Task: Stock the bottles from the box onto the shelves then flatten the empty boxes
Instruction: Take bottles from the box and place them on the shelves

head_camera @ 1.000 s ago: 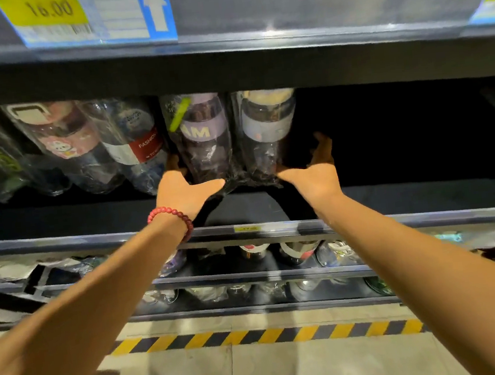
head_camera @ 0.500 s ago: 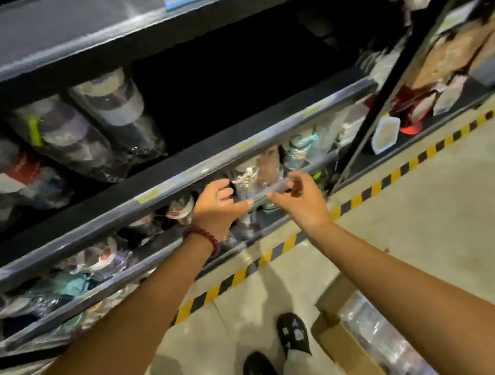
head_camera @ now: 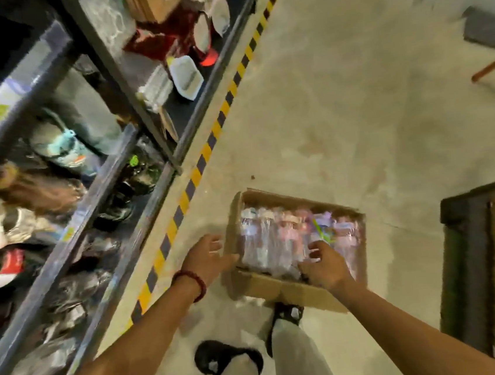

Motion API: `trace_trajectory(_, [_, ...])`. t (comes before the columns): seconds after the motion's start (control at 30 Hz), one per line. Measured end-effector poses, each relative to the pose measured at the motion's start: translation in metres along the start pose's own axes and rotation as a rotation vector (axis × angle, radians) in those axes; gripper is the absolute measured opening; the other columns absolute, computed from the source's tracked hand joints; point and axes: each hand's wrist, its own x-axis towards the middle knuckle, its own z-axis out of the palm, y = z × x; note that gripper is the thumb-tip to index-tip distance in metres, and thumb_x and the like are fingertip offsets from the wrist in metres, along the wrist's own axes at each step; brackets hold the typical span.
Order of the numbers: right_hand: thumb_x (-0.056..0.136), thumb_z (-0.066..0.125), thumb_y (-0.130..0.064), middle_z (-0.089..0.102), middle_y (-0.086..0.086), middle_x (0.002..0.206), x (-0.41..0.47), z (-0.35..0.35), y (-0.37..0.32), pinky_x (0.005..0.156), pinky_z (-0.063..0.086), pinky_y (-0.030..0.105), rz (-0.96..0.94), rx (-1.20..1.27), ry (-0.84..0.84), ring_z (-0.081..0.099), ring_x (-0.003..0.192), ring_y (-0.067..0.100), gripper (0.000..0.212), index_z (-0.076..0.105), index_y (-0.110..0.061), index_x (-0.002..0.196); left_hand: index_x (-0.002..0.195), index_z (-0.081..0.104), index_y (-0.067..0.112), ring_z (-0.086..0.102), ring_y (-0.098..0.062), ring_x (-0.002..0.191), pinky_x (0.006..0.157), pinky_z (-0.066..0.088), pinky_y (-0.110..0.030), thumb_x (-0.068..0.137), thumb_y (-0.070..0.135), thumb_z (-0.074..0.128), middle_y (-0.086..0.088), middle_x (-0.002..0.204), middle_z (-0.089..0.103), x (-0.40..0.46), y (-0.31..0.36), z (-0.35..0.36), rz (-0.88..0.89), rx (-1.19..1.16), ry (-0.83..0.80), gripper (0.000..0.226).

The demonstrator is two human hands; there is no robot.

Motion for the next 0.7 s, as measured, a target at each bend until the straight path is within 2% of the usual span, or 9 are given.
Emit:
trace_trajectory(0.1, [0.073,0.08,-0.015,0.056,0.002,0.09,0.034,-0.033,0.05,0.087,0.051,0.044,0.082,-0.013,0.031,0.058,0.095,0.029,0.039,0.048,-0.016,0.095,0.129,0.045,0.004,0.05,-0.025,0.119,0.096,0.045,-0.036,0.079,0.011,0.073,-0.01,0.126,0.053,0.031,0.001,0.057,-0.029,0.092,-0.065,0.058])
trace_trajectory(0.2, [0.073,0.08,-0.018,0.054,0.004,0.099,0.07,-0.054,0.092,0.087,0.049,0.038,0.117,-0.011,0.046,0.055,0.094,0.023,0.047,0.051,-0.011,0.11,0.125,0.048,0.006,0.054,-0.023,0.112,0.094,0.047,-0.035,0.076,0.011,0.075,-0.007,0.124,0.056,0.061,-0.006,0.11,-0.087,0.142,-0.108,0.056])
trace_trajectory(0.3, [0.075,0.079,-0.019,0.056,-0.001,0.095,0.106,-0.066,0.122,0.083,0.048,0.032,0.143,0.004,0.044,0.054,0.092,0.019,0.048,0.051,-0.01,0.113,0.13,0.045,0.008,0.053,-0.021,0.111,0.096,0.044,-0.031,0.077,0.013,0.075,-0.005,0.124,0.054,0.094,-0.015,0.153,-0.135,0.205,-0.164,0.061])
trace_trajectory(0.4, [0.075,0.078,-0.019,0.058,0.009,0.115,0.144,-0.067,0.156,0.08,0.045,0.027,0.183,-0.01,0.043,0.053,0.095,0.019,0.057,0.049,-0.006,0.123,0.136,0.041,0.013,0.051,-0.021,0.12,0.099,0.042,-0.031,0.076,0.024,0.077,-0.007,0.133,0.051,0.129,-0.027,0.184,-0.156,0.33,-0.207,0.07])
trace_trajectory(0.5, [0.078,0.076,-0.02,0.055,0.009,0.126,0.176,-0.063,0.182,0.09,0.044,0.028,0.21,0.025,0.111,0.054,0.113,0.025,0.063,0.044,-0.008,0.131,0.138,0.039,0.012,0.051,-0.022,0.119,0.089,0.044,-0.025,0.077,0.019,0.075,-0.009,0.135,0.05,0.164,-0.046,0.209,-0.181,0.367,-0.202,0.071])
trace_trajectory(0.57, [0.078,0.076,-0.02,0.055,0.008,0.126,0.199,-0.061,0.201,0.087,0.039,0.025,0.208,0.028,0.163,0.053,0.117,0.027,0.065,0.043,-0.008,0.133,0.139,0.039,0.011,0.049,-0.024,0.12,0.082,0.047,-0.023,0.077,0.014,0.075,-0.009,0.135,0.048,0.189,-0.063,0.224,-0.218,0.341,-0.168,0.072])
trace_trajectory(0.63, [0.073,0.079,-0.023,0.058,0.01,0.124,0.223,-0.058,0.223,0.09,0.043,0.028,0.183,0.002,0.234,0.055,0.114,0.029,0.069,0.046,-0.009,0.131,0.14,0.037,0.012,0.047,-0.025,0.123,0.092,0.048,-0.033,0.077,0.014,0.075,-0.009,0.139,0.045,0.214,-0.082,0.238,-0.225,0.343,-0.131,0.074])
trace_trajectory(0.7, [0.068,0.079,-0.033,0.058,0.01,0.122,0.246,-0.054,0.248,0.095,0.047,0.041,0.183,-0.047,0.285,0.055,0.113,0.031,0.073,0.047,-0.012,0.13,0.142,0.034,0.015,0.044,-0.026,0.127,0.1,0.043,-0.038,0.078,0.018,0.074,-0.009,0.142,0.042,0.238,-0.102,0.25,-0.229,0.377,-0.093,0.076])
